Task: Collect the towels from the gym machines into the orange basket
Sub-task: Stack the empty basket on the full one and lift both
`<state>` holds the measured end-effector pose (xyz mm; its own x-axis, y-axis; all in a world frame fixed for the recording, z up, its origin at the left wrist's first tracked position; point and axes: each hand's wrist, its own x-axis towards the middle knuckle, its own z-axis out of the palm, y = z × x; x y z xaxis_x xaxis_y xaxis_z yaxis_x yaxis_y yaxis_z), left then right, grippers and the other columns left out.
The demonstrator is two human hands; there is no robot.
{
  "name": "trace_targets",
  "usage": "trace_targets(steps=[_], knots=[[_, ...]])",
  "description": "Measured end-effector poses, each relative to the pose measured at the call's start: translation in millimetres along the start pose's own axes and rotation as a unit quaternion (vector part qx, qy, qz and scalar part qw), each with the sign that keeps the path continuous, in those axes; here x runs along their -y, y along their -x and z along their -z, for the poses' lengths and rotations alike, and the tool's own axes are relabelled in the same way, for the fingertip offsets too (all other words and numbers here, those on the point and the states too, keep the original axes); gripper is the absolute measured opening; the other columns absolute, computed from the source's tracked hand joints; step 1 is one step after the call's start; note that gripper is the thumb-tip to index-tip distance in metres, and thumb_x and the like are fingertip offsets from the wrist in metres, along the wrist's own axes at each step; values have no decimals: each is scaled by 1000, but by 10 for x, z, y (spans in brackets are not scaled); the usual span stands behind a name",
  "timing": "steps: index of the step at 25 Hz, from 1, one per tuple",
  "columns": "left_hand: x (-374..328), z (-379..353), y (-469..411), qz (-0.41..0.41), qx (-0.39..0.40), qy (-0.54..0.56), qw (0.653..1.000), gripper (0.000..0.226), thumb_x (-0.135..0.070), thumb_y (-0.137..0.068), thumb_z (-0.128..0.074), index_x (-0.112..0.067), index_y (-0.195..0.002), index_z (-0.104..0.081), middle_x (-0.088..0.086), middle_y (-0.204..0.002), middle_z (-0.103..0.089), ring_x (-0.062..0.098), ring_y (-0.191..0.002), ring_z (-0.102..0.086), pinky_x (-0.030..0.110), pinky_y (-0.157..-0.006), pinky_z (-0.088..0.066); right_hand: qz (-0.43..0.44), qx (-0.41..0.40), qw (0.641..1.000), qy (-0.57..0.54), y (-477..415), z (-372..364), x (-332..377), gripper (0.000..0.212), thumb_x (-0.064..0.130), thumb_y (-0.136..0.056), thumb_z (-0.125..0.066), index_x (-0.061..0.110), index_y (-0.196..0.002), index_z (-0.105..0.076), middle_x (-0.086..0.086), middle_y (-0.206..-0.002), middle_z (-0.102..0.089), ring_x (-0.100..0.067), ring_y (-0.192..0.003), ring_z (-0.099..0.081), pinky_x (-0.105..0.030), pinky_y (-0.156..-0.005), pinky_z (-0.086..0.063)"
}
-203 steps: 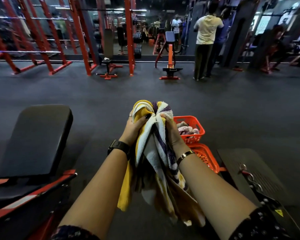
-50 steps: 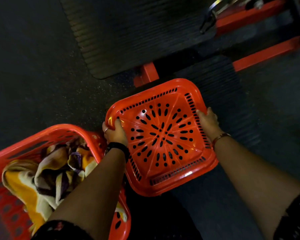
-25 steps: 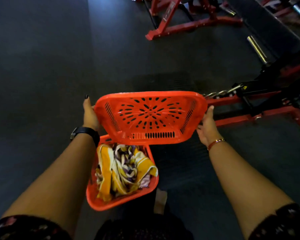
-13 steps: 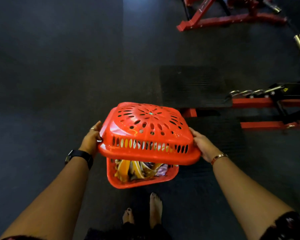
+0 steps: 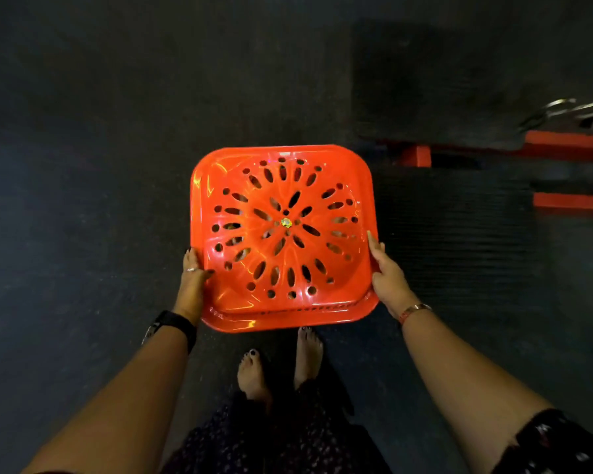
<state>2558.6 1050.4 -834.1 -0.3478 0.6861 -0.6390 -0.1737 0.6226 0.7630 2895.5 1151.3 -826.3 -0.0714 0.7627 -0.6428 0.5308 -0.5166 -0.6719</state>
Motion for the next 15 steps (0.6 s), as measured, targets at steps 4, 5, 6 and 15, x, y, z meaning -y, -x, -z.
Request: trace_targets(steps=[4, 5, 6, 15], knots=[[8, -80, 15, 30, 6, -131, 991, 121, -73, -53, -60, -28, -152, -6, 0, -160, -6, 25, -147, -15, 53, -119, -19, -20, -19, 1000, -6, 43, -87, -68, 79, -14, -89, -32, 38, -147, -25, -1, -161, -14, -14, -148, -7, -23, -113, -13], [3, -84, 18, 32, 7, -153, 988, 130, -78, -47, -63, -29, -151, -2, -2, -160, -4, 25, -147, -13, 54, -118, -19, -34, -16, 999, -24, 40, -97, -54, 74, -9, -91, -34, 40, -147, -26, 1, -161, -13, -15, -148, -12, -26, -115, -18], [9, -76, 1, 27, 10, -162, 986, 136, -81, -42, -67, -32, -150, -2, -4, -159, -7, 26, -147, -15, 56, -117, -21, -47, -9, 998, -52, 33, -109, -28, 70, -2, -93, -35, 43, -145, -27, 4, -161, -13, -16, -147, -17, -31, -117, -22], [0, -199, 42, 56, 37, -204, 977, 136, -77, -36, -73, -47, -146, 2, -10, -158, -2, 33, -144, -21, 63, -112, -27, -38, -20, 999, -3, 137, -155, -14, 98, 68, -69, -52, 41, -151, -5, -2, -163, 6, -21, -149, 12, -54, -120, -3]])
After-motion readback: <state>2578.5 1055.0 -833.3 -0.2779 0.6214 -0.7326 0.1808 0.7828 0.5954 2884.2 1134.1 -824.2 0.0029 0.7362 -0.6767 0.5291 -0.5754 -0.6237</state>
